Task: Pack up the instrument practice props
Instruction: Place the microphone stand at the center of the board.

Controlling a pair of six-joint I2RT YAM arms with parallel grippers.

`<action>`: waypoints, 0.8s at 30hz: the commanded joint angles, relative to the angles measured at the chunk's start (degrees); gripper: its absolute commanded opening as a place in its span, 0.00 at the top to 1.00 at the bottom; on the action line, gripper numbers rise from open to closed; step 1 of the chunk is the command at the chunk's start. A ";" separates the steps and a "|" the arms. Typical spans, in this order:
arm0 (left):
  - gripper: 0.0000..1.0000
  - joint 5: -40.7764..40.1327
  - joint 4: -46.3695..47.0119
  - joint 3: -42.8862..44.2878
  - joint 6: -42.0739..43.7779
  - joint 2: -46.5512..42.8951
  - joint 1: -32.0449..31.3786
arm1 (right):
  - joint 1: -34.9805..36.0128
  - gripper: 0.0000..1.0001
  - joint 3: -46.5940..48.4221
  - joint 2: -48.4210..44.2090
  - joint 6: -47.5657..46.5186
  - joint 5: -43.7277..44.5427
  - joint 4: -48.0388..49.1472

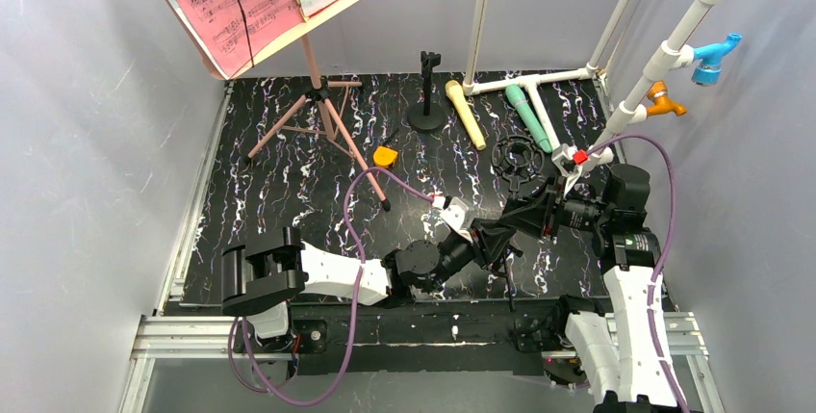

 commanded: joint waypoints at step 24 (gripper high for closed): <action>0.02 -0.46 4.67 -14.00 1.61 -14.52 0.21 | -0.13 0.99 6.48 0.66 -6.76 1.25 4.01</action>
